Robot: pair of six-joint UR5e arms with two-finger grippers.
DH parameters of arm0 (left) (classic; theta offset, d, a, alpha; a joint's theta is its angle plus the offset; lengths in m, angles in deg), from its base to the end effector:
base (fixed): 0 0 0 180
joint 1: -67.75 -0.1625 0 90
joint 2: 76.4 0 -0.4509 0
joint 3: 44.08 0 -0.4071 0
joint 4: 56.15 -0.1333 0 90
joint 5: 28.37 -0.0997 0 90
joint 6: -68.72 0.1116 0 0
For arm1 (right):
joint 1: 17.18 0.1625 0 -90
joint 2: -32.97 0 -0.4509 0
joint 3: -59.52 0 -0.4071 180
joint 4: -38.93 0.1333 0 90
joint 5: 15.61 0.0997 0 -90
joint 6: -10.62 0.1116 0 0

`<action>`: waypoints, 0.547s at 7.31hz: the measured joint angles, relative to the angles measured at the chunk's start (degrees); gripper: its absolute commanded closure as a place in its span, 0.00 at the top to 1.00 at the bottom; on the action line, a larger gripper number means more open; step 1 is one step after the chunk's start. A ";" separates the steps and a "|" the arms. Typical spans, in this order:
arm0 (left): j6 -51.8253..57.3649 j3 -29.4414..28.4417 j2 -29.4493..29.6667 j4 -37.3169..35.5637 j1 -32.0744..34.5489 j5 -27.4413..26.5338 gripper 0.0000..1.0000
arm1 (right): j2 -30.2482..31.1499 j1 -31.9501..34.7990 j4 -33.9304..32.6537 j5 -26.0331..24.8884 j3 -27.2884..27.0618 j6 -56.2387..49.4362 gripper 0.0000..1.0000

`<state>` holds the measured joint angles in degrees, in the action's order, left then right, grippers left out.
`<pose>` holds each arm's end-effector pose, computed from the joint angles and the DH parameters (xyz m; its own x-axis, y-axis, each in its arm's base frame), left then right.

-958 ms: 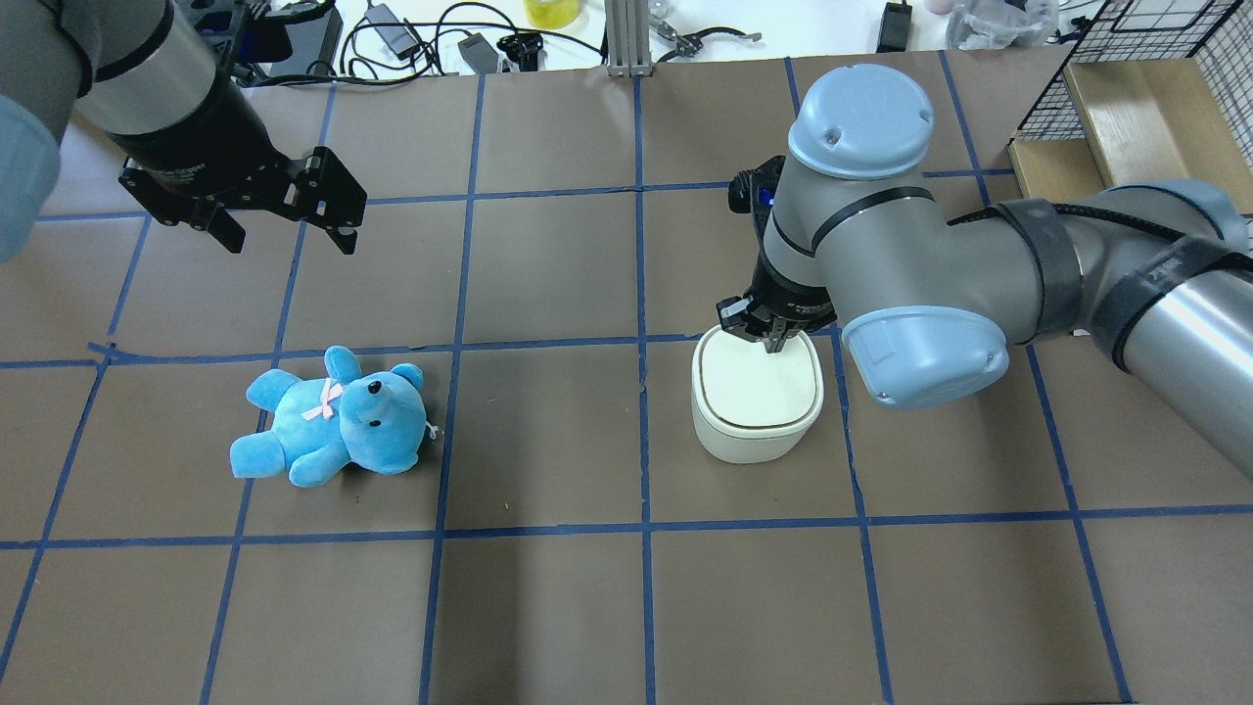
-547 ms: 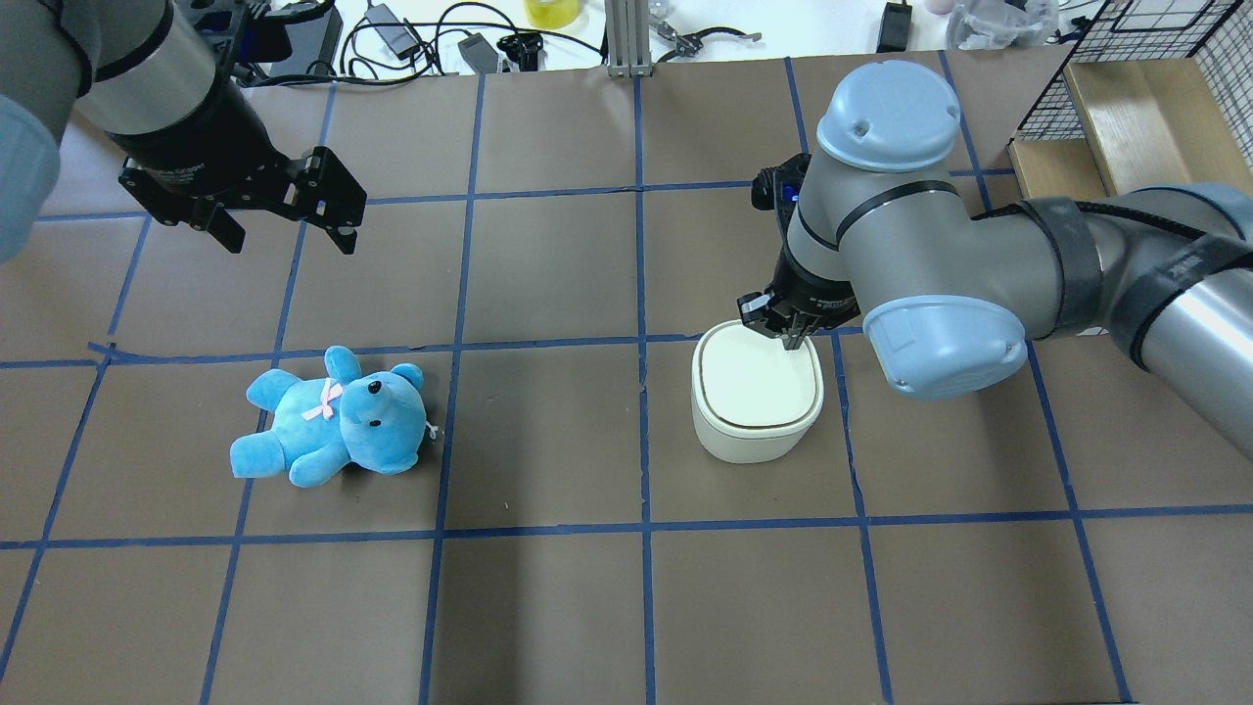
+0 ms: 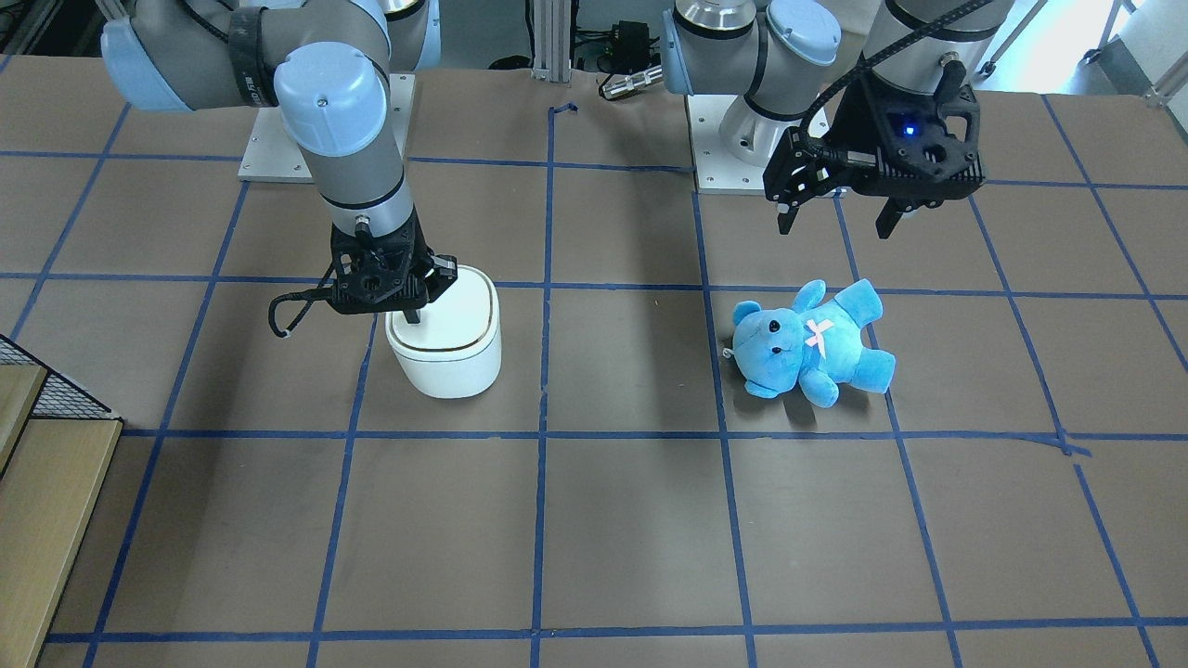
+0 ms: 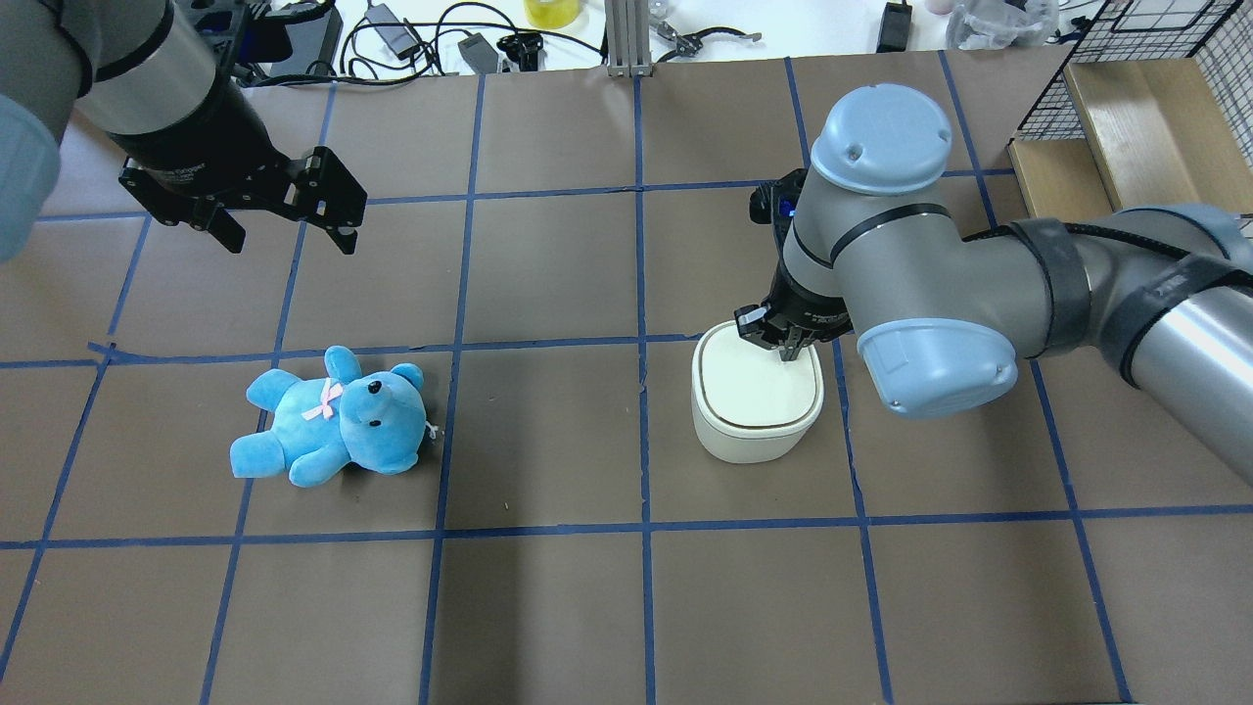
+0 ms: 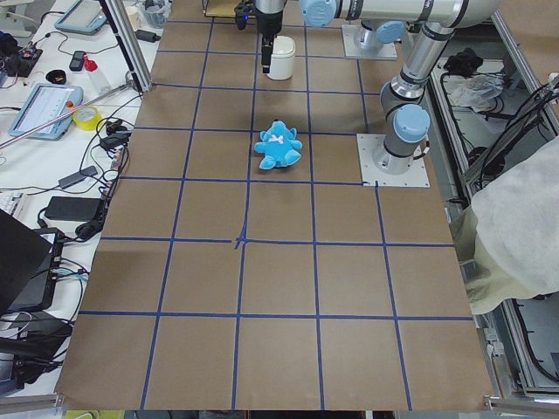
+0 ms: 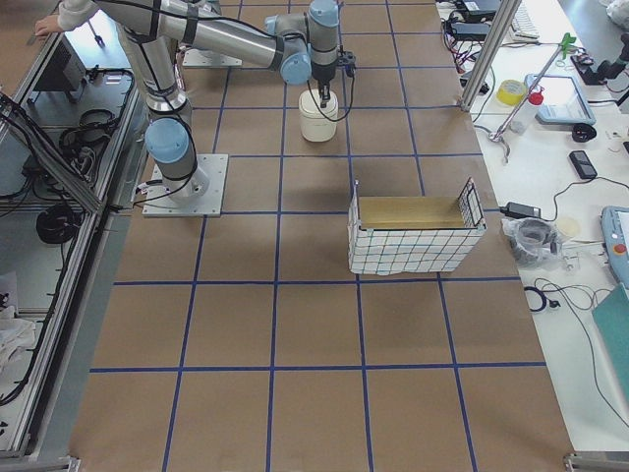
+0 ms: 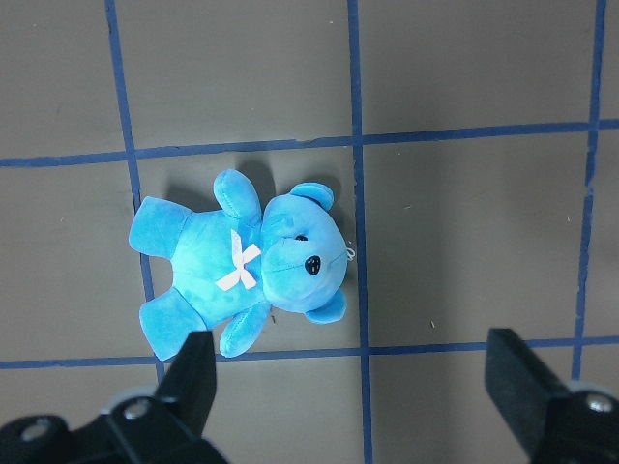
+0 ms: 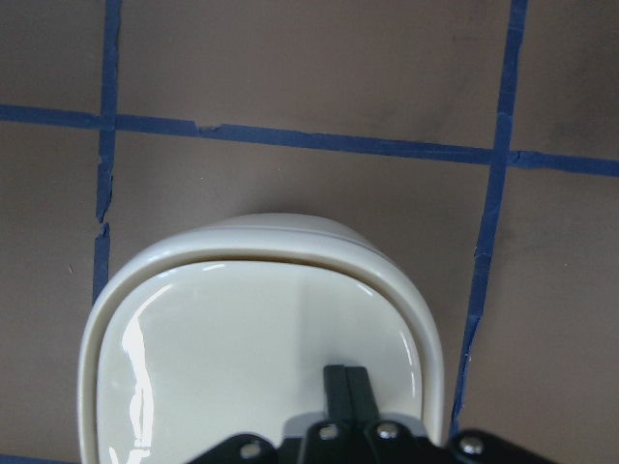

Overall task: Open trash can with right arm
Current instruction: 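Press the right gripper on the lid's near edge to tip it up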

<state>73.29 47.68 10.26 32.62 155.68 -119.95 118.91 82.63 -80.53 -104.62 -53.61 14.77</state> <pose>-0.1126 -0.4901 0.5173 -0.9986 0.0422 -0.0314 0.0436 0.9980 -0.0467 0.2181 -0.4678 0.3187 -0.9949 -0.0993 -0.0201 -0.0985 0.9944 -0.0383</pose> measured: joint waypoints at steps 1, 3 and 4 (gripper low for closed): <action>0.00 0.00 0.00 0.00 -0.01 0.00 1.00 | 0.16 0.13 -1.22 -0.05 -0.75 0.43 0.00; 0.00 0.00 0.00 0.00 -0.04 0.00 1.00 | 0.59 0.19 -1.90 -0.51 -0.58 0.39 0.00; 0.00 0.00 0.00 0.00 -0.04 0.00 1.00 | 0.94 0.20 -1.59 -0.65 -0.11 0.23 0.00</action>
<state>73.29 47.68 10.26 32.62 155.64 -119.95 119.85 82.83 -82.12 -105.27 -53.72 15.00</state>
